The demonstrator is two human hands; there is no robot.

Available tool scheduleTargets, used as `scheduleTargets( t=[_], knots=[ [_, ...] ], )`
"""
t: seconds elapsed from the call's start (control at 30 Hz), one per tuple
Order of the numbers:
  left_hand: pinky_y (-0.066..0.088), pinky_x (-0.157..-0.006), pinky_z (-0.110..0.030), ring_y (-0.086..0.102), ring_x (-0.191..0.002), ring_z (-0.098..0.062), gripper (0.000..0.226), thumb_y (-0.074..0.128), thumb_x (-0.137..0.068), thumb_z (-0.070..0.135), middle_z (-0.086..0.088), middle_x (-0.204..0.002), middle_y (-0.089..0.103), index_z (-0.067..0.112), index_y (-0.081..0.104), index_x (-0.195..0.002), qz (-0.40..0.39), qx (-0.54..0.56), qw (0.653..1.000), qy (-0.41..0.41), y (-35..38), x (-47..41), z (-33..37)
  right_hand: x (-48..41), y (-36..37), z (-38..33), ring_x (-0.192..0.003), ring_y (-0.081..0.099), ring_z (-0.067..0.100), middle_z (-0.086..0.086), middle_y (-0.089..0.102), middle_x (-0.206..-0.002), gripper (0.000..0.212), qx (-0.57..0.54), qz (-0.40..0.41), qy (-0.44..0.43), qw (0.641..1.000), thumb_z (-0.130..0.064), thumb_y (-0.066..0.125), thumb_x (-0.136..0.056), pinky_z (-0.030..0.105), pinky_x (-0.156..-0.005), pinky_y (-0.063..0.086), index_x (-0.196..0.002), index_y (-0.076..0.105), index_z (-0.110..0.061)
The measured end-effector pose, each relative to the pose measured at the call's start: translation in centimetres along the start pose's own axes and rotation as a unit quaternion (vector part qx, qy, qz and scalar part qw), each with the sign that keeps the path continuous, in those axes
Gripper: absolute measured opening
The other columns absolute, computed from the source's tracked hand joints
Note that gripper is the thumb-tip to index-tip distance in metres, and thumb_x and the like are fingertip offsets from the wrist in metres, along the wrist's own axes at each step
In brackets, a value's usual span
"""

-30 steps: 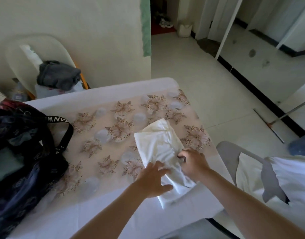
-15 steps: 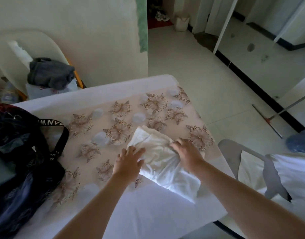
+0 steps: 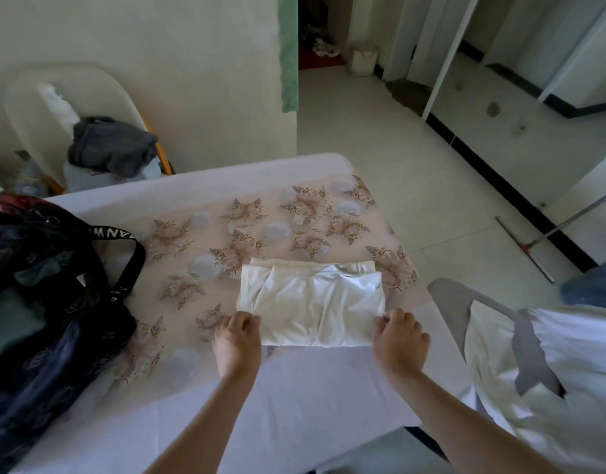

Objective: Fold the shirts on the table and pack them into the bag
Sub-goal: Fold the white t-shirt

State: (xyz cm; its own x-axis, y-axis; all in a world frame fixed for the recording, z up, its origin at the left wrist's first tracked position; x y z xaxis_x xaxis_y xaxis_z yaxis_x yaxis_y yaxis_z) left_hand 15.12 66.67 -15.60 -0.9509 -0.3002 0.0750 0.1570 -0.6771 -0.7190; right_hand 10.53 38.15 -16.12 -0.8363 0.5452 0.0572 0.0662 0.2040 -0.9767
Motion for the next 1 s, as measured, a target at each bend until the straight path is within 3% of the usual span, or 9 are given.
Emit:
scheduleTargets(
  t=[0.2,0.37,0.47,0.6,0.67,0.73,0.87,0.93,1.0],
  knots=[
    [0.034,-0.062,-0.036,0.05,-0.074,-0.032,0.021,0.037,-0.102,0.013,-0.006,-0.076,0.056,0.01,0.054,-0.09,0.055,0.096,0.992,-0.06,-2.3,-0.2,-0.1,-1.3,-0.6,1.1,-0.078,0.067,0.032,0.01,0.072,-0.082,0.011,-0.078,0.024,-0.001,0.997,-0.022,0.053,-0.1,0.037,-0.068,0.031,-0.095,0.054,-0.013],
    [0.041,-0.066,-0.037,0.059,-0.081,-0.035,0.024,0.032,-0.104,0.027,-0.015,-0.092,0.066,0.015,0.053,-0.109,-0.037,-0.113,0.991,-0.054,-3.2,-0.8,-3.7,-2.5,-1.0,2.2,-0.082,0.068,0.032,0.007,0.072,-0.086,0.016,-0.002,-0.019,-0.046,0.999,-0.029,0.054,-0.1,0.036,-0.069,0.036,-0.097,0.053,-0.014],
    [0.046,-0.082,-0.044,0.06,-0.093,-0.035,0.012,0.046,-0.097,0.019,-0.012,-0.097,0.065,0.016,0.052,-0.107,-0.065,-0.184,0.981,0.019,-2.4,-0.7,-3.7,-2.6,-0.7,1.3,-0.089,0.064,0.029,0.003,0.066,-0.096,0.012,0.036,-0.029,-0.06,0.997,-0.025,0.061,-0.091,0.037,-0.073,0.04,-0.099,0.055,-0.018],
    [0.045,-0.091,-0.049,0.049,-0.104,-0.03,0.049,0.052,-0.078,-0.004,-0.007,-0.114,0.056,0.016,0.057,-0.122,-0.019,-0.139,0.973,0.182,-1.6,-2.4,0.1,-3.2,-1.1,-1.1,-0.101,0.056,0.035,0.011,0.057,-0.114,0.053,-0.046,0.064,-0.164,0.983,-0.014,0.071,-0.066,0.043,-0.08,0.046,-0.117,0.057,-0.016],
    [0.045,-0.095,-0.047,0.049,-0.109,-0.028,0.047,0.057,-0.082,0.002,-0.004,-0.12,0.055,0.019,0.059,-0.126,-0.042,-0.168,0.95,0.258,-1.2,-4.1,2.0,-4.1,-1.4,-2.4,-0.121,0.048,0.033,0.008,0.052,-0.129,0.061,-0.021,0.048,-0.241,0.969,-0.021,0.071,-0.068,0.046,-0.097,0.04,-0.126,0.055,-0.021],
    [0.044,-0.098,-0.045,0.05,-0.114,-0.025,0.041,0.068,-0.086,0.019,-0.002,-0.124,0.056,0.023,0.062,-0.127,-0.088,-0.201,0.928,0.302,-0.4,-6.0,2.9,-5.5,-1.1,-3.0,-0.124,0.048,0.032,0.003,0.057,-0.125,0.046,0.01,0.004,-0.274,0.962,-0.024,0.074,-0.07,0.047,-0.104,0.034,-0.115,0.065,-0.025],
    [0.056,-0.077,-0.043,0.065,-0.078,-0.022,0.019,0.081,-0.078,0.018,0.002,-0.087,0.07,0.022,0.077,-0.096,-0.122,-0.159,0.903,0.381,0.6,-9.5,2.5,-8.4,-1.2,-3.5,-0.099,0.062,0.029,-0.003,0.07,-0.087,0.01,-0.015,0.035,-0.268,0.963,-0.02,0.066,-0.078,0.048,-0.092,0.038,-0.085,0.073,-0.022],
    [0.058,-0.065,-0.039,0.066,-0.069,-0.021,0.007,0.074,-0.086,0.016,0.001,-0.081,0.072,0.019,0.077,-0.093,-0.109,-0.142,0.911,0.371,0.2,-10.6,3.3,-9.4,-1.6,-3.9,-0.095,0.063,0.03,0.0,0.069,-0.084,0.029,-0.001,0.07,-0.251,0.965,-0.026,0.044,-0.083,0.049,-0.093,0.04,-0.082,0.072,-0.017],
    [0.057,-0.063,-0.035,0.065,-0.067,-0.024,0.012,0.063,-0.095,0.021,-0.002,-0.079,0.072,0.017,0.074,-0.091,-0.076,-0.149,0.935,0.313,0.3,-11.8,4.7,-10.4,-1.8,-4.7,-0.099,0.059,0.032,0.005,0.067,-0.09,0.045,0.048,0.05,-0.197,0.978,-0.032,0.029,-0.087,0.051,-0.1,0.036,-0.082,0.07,-0.014]
  ],
)
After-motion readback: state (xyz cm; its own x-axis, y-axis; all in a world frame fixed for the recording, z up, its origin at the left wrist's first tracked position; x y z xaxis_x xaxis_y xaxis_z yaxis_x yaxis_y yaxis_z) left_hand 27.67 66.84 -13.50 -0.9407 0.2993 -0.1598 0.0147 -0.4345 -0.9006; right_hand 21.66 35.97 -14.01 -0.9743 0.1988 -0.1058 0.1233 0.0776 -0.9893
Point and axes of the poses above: each hand's wrist, its own x-axis away from the middle knuckle, its own y-axis out of the palm, z = x × y, the point moved 2 cm from there along -x, towards the middle knuckle
